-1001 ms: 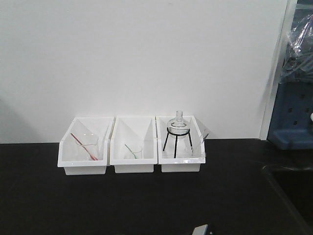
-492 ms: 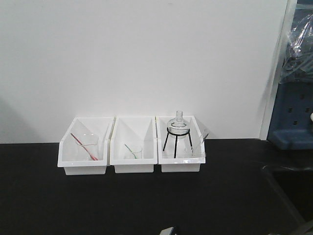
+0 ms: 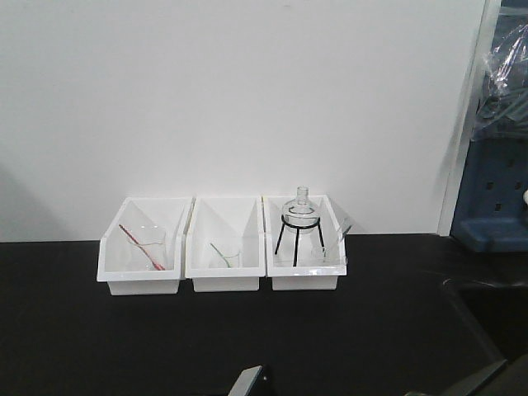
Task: Pick beaker and place in left cabinet
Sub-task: 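Close the right gripper around the beaker rim and lift it, then hold the beaker in the right gripper while the base turns away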
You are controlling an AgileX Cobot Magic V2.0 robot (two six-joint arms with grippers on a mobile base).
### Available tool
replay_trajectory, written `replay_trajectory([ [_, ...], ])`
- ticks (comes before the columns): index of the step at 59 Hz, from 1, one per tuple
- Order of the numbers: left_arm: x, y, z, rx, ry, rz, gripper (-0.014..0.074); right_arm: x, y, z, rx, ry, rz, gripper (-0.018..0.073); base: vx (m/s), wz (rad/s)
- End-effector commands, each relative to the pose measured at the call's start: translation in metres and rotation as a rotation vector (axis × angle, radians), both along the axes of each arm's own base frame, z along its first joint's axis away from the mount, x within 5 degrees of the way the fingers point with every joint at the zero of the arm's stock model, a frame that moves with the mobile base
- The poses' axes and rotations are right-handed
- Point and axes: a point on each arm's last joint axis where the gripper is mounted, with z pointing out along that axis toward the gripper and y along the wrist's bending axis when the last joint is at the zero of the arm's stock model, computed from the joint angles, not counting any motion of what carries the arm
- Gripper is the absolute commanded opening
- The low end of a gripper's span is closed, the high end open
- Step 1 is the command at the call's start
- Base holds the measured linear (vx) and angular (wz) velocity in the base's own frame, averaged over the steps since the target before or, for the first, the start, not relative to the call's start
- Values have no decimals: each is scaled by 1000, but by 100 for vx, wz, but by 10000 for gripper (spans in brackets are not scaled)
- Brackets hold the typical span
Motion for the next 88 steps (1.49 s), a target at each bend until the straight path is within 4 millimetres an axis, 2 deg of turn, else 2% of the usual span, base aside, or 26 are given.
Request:
replay_trajectory([
  [1,1,-1,12,-4,-99,-18,4,8,3,35,125,-82,-9,331,0,0],
  [9,1,-1,12,-4,-99,-18,4,8,3,41,112,-54,-6,-14,0,0],
  [14,1,-1,12,-4,-99,-18,4,9,2,53,100,14,-30,-12,0,0],
  [21,1,-1,12,-4,-99,-18,4,12,-2,86,69,83,-92,-4,0,0],
  [33,1,-1,12,-4,-99,-18,4,6,-27,173,-62,43,-309,-4,0,0],
  [41,1,-1,12,-4,-99,-18,4,-4,-65,226,-199,-51,-498,-3,0,0],
  [46,1,-1,12,-4,-99,-18,4,-5,-103,252,-240,-75,-660,-2,0,0],
  [53,1,-1,12,-4,-99,-18,4,-6,-164,279,-255,-69,-902,-1,0,0],
  [60,1,-1,12,-4,-99,-18,4,-19,-212,303,-264,-73,-1099,-1,0,0],
  [65,1,-1,12,-4,-99,-18,4,-33,-235,312,-298,-60,-1214,-1,0,0],
  [68,1,-1,12,-4,-99,-18,4,-42,-241,312,-332,-69,-1236,-1,0,0],
  [73,1,-1,12,-4,-99,-18,4,-62,-244,309,-372,-113,-1217,-1,0,0],
  [77,1,-1,12,-4,-99,-18,4,-79,-245,299,-374,-119,-1196,-1,0,0],
  [88,1,-1,12,-4,-99,-18,4,-130,-248,283,-245,-106,-1178,-1,0,0],
])
